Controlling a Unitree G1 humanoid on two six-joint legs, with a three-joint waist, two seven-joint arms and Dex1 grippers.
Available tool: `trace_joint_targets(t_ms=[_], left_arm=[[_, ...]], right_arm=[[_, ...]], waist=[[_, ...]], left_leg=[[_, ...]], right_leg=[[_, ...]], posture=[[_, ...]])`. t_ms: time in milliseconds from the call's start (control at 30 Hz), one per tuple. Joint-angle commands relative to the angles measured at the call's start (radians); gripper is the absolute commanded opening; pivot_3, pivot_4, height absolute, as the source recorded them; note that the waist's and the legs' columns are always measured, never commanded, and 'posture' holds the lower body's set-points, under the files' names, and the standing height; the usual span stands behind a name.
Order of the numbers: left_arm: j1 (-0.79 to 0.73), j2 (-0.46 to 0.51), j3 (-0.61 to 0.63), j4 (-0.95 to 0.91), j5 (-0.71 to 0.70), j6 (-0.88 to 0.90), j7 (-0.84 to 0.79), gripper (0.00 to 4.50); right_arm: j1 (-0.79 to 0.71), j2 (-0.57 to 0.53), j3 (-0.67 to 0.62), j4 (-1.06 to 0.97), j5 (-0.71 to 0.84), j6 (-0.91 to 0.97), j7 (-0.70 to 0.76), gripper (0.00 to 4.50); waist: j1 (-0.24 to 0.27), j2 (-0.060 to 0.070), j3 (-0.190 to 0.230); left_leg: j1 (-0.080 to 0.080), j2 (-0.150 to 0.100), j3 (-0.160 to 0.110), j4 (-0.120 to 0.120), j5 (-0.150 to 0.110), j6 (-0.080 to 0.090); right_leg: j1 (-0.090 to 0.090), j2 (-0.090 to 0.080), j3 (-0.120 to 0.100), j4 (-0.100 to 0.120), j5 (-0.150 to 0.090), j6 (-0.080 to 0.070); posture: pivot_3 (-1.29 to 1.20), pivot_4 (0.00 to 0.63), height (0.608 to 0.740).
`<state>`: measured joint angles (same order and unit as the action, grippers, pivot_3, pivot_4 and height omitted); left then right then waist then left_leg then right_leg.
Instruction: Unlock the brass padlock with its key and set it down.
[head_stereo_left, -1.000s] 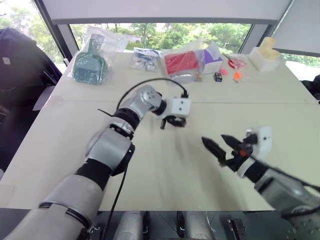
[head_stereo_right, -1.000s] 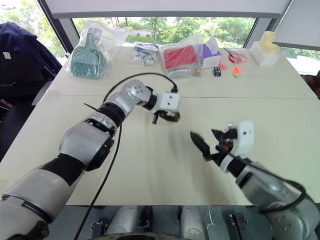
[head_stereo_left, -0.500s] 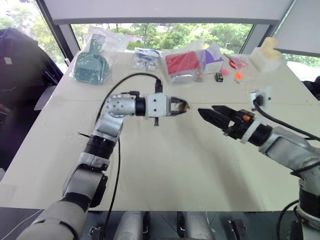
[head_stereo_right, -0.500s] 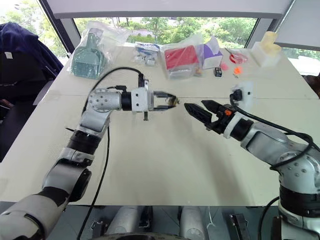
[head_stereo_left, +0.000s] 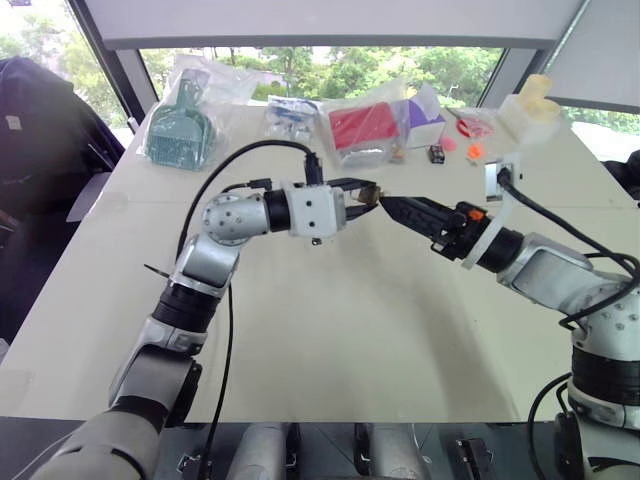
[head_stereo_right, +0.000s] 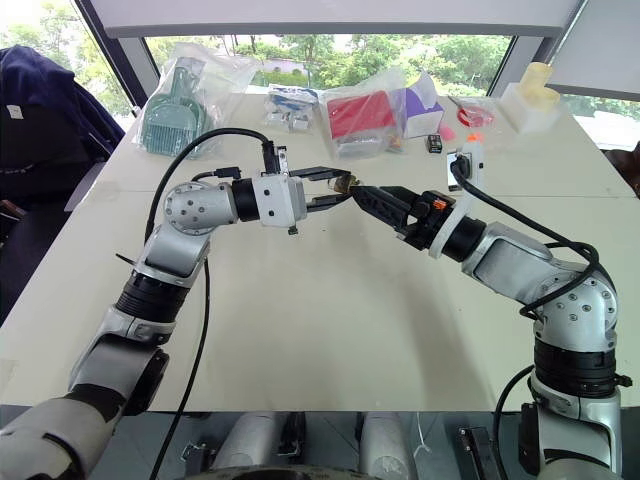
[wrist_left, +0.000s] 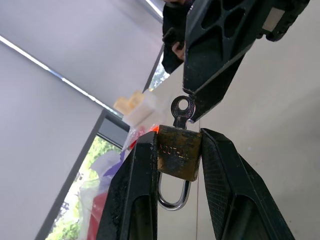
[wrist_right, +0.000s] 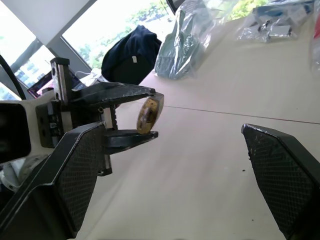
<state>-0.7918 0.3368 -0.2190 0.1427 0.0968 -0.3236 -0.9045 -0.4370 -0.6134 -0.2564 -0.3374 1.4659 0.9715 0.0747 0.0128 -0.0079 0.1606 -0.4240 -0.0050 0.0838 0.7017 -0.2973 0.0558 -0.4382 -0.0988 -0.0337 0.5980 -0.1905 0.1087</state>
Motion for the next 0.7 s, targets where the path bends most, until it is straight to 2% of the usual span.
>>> trace_joint_targets(t_ms=[33, 100, 200, 333, 367, 433, 467, 700], left_arm=[[-0.03, 0.0, -0.006, -0.011, -0.012, -0.036, 0.022, 0.66], [-0.03, 0.003, -0.01, -0.013, -0.012, -0.041, 0.021, 0.66], [-0.029, 0.005, -0.009, -0.016, -0.012, -0.05, 0.027, 0.66], [-0.029, 0.007, -0.01, -0.018, -0.013, -0.058, 0.033, 0.66], [-0.029, 0.008, -0.011, -0.019, -0.012, -0.059, 0.034, 0.66], [-0.028, 0.009, -0.011, -0.022, -0.012, -0.061, 0.037, 0.66], [-0.028, 0.01, -0.01, -0.023, -0.012, -0.062, 0.038, 0.66], [-0.023, 0.014, -0.016, -0.024, 0.007, -0.095, 0.072, 0.66]], right_arm=[[-0.017, 0.012, -0.009, -0.034, 0.013, -0.027, -0.017, 4.5], [-0.021, 0.02, -0.005, -0.036, 0.014, -0.033, -0.024, 4.5], [-0.03, 0.037, 0.014, -0.042, -0.01, -0.045, -0.034, 3.72], [-0.033, 0.046, 0.023, -0.042, -0.029, -0.051, -0.032, 1.74], [-0.033, 0.046, 0.022, -0.042, -0.03, -0.051, -0.029, 1.13], [-0.031, 0.048, 0.022, -0.04, -0.033, -0.053, -0.026, 0.23], [-0.031, 0.049, 0.022, -0.04, -0.034, -0.054, -0.027, 0.1], [-0.024, 0.102, 0.014, -0.034, 0.011, -0.086, -0.098, 0.1]], waist=[[0.0, 0.0, 0.0], [0.0, 0.0, 0.0], [-0.001, 0.0, 0.0], [0.0, 0.0, 0.0], [0.0, 0.0, 0.0], [0.0, 0.0, 0.0], [0.0, 0.0, 0.0], [-0.001, 0.0, 0.0]], left_leg=[[0.0, 0.0, 0.0, 0.0, 0.0, 0.0], [0.0, 0.0, 0.0, 0.0, 0.0, 0.0], [0.0, 0.0, 0.0, 0.0, 0.0, 0.0], [0.0, 0.0, 0.0, 0.0, 0.0, 0.0], [0.0, 0.0, 0.0, 0.0, 0.0, 0.0], [0.0, 0.0, 0.0, 0.0, 0.0, 0.0], [0.0, 0.0, 0.0, 0.0, 0.0, 0.0], [0.0, 0.0, 0.0, 0.0, 0.0, 0.0]], right_leg=[[0.0, 0.0, 0.0, 0.0, 0.0, 0.0], [0.0, 0.0, 0.0, 0.0, 0.0, 0.0], [0.0, 0.0, 0.0, 0.0, 0.0, 0.0], [0.0, 0.0, 0.0, 0.0, 0.0, 0.0], [0.0, 0.0, 0.0, 0.0, 0.0, 0.0], [0.0, 0.0, 0.0, 0.0, 0.0, 0.0], [0.0, 0.0, 0.0, 0.0, 0.0, 0.0], [0.0, 0.0, 0.0, 0.0, 0.0, 0.0]], posture=[[0.0, 0.15, 0.74], [0.0, 0.15, 0.74], [0.0, 0.15, 0.74], [0.0, 0.15, 0.74], [0.0, 0.15, 0.74], [0.0, 0.15, 0.74], [0.0, 0.15, 0.74], [0.0, 0.15, 0.74]])
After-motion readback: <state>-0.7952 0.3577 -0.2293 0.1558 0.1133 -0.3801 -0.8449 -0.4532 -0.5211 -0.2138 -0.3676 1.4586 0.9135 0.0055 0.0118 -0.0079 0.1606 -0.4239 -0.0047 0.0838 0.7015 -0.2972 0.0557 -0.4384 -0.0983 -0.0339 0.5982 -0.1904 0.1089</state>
